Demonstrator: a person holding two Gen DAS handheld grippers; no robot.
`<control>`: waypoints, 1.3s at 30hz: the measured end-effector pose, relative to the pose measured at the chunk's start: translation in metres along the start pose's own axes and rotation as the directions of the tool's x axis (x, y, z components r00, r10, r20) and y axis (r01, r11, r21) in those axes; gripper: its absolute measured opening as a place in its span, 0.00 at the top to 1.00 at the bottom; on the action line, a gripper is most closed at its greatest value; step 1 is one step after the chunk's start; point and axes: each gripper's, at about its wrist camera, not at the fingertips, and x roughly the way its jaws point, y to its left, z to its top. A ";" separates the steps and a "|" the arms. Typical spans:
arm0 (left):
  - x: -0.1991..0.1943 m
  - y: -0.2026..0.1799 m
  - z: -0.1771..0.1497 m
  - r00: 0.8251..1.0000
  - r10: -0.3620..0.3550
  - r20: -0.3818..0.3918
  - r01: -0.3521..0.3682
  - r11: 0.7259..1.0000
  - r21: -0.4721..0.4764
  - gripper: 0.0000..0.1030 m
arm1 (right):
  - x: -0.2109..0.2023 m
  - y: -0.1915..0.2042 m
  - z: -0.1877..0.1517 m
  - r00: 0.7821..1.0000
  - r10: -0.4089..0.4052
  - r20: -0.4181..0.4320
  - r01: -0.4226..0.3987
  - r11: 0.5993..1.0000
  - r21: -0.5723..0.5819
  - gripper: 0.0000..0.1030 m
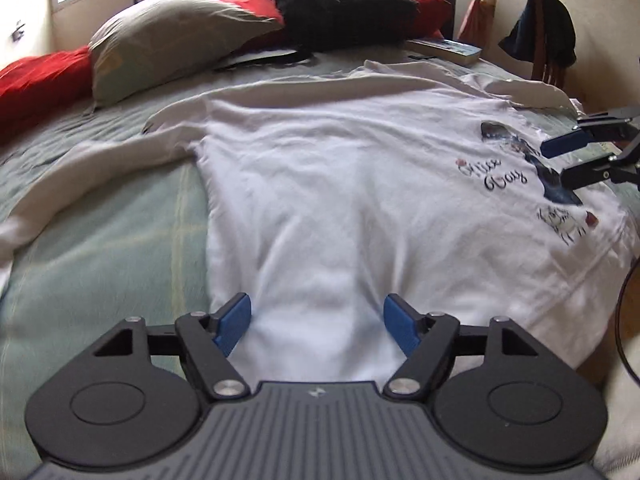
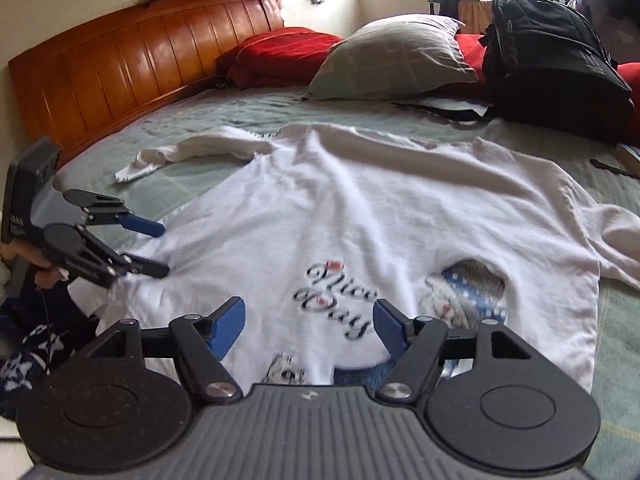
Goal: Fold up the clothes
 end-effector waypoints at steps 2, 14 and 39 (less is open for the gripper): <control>-0.010 -0.002 -0.008 1.000 0.015 -0.007 -0.015 1.000 0.009 0.27 | 0.000 0.002 -0.011 0.999 -0.025 -0.028 0.024 1.000 -0.011 0.20; -0.045 0.009 0.016 0.977 0.209 0.042 -0.203 0.973 -0.109 0.26 | 0.026 0.151 -0.005 0.961 0.253 -0.110 -0.275 0.869 -0.411 0.22; -0.046 -0.013 -0.013 0.947 0.322 -0.005 -0.319 0.940 0.118 0.24 | 0.043 0.140 -0.003 0.981 0.135 -0.142 -0.176 0.927 -0.332 0.25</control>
